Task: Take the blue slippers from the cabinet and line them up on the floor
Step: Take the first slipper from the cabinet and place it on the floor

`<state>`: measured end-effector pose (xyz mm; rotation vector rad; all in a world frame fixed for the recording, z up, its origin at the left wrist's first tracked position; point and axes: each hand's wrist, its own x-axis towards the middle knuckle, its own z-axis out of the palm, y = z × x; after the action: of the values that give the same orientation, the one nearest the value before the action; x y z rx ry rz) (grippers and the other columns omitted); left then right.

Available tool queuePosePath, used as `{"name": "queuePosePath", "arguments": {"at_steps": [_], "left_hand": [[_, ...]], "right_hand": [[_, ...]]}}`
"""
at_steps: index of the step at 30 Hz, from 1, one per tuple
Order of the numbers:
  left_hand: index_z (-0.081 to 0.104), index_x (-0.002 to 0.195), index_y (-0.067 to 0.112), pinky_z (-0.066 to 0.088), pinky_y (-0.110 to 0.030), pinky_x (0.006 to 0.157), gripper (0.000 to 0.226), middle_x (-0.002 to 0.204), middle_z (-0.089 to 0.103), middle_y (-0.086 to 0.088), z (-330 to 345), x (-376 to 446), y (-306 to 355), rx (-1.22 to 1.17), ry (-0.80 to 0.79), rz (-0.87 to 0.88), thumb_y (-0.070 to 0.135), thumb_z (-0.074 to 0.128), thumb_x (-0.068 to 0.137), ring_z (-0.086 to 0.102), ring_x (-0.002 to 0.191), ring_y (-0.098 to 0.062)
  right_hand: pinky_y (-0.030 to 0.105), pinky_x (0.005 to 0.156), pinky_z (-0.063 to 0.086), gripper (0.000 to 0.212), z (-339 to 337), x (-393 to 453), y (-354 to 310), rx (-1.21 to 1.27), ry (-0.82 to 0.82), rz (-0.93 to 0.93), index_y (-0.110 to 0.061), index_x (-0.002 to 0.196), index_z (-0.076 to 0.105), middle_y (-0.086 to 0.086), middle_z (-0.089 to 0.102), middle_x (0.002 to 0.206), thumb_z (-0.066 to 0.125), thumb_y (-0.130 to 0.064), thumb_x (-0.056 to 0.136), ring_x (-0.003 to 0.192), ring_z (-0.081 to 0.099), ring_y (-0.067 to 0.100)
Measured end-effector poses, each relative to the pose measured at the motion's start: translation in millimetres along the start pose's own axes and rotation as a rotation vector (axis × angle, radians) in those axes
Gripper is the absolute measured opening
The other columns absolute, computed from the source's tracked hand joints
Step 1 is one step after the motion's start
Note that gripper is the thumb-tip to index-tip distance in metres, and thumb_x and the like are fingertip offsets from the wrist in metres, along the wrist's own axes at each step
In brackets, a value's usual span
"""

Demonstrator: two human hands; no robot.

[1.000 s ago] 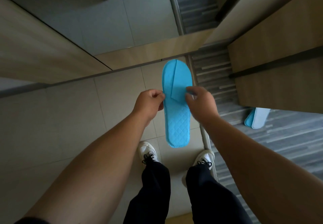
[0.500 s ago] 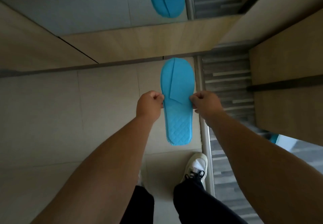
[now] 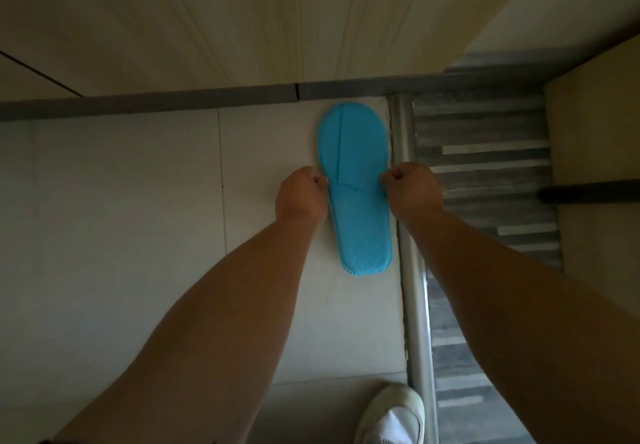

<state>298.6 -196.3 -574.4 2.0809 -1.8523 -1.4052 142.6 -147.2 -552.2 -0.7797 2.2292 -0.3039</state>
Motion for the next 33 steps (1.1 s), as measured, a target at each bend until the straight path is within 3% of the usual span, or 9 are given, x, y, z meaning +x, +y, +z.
{"name": "queuePosePath", "arguments": {"at_steps": [7,18,22,28,31,33], "left_hand": [[0.065,0.095,0.012,0.048,-0.032,0.076,0.023,0.1,0.07,-0.011,7.1,22.4,6.2,0.094,0.048,0.049,0.028,0.048,0.096,0.064,0.094,-0.029],[0.063,0.099,0.007,0.042,-0.029,0.072,0.028,0.103,0.068,-0.014,8.2,22.8,12.3,0.169,0.057,0.022,0.027,0.044,0.098,0.063,0.095,-0.029],[0.059,0.1,0.002,0.039,-0.03,0.073,0.035,0.107,0.065,-0.017,-5.3,17.9,17.1,0.222,0.044,-0.005,0.028,0.036,0.101,0.061,0.097,-0.031],[0.056,0.109,0.009,0.037,-0.036,0.076,0.035,0.108,0.062,-0.012,-74.3,-60.1,39.1,0.717,0.04,0.266,0.032,0.031,0.102,0.058,0.096,-0.029],[0.05,0.126,0.011,0.038,-0.04,0.091,0.041,0.123,0.056,-0.012,-113.5,-120.6,63.8,0.81,-0.027,0.332,0.037,0.033,0.099,0.05,0.113,-0.029],[0.041,0.136,0.012,0.033,-0.042,0.104,0.048,0.137,0.048,-0.011,-139.2,-160.0,82.0,0.835,-0.044,0.409,0.041,0.034,0.098,0.041,0.127,-0.029]], "right_hand": [[0.025,0.066,0.034,0.021,9.7,25.7,1.6,-0.051,0.055,0.044,-0.009,0.091,0.071,0.003,0.056,0.079,0.057,-0.025,0.094,0.075,0.05,0.018],[0.029,0.069,0.038,0.023,10.7,21.5,-9.0,-0.12,0.098,0.09,-0.006,0.097,0.068,0.015,0.07,0.102,0.054,-0.023,0.096,0.094,0.065,0.031],[0.031,0.069,0.039,0.032,1.4,9.3,-17.2,-0.174,0.101,0.099,-0.007,0.1,0.066,0.014,0.068,0.102,0.05,-0.034,0.097,0.093,0.063,0.03],[0.037,0.073,0.053,0.036,-50.2,-58.8,-44.3,-0.255,0.201,0.018,-0.011,0.093,0.062,0.011,0.066,0.09,0.04,-0.038,0.101,0.083,0.065,0.027],[0.042,0.088,0.052,0.034,-85.6,-117.9,-62.4,-0.378,0.224,-0.186,-0.011,0.114,0.061,0.011,0.062,0.112,0.041,-0.035,0.1,0.102,0.059,0.027],[0.046,0.105,0.039,0.041,-111.0,-160.5,-74.3,-0.485,0.177,-0.294,-0.013,0.132,0.052,0.011,0.052,0.134,0.042,-0.037,0.099,0.126,0.046,0.029]]}}
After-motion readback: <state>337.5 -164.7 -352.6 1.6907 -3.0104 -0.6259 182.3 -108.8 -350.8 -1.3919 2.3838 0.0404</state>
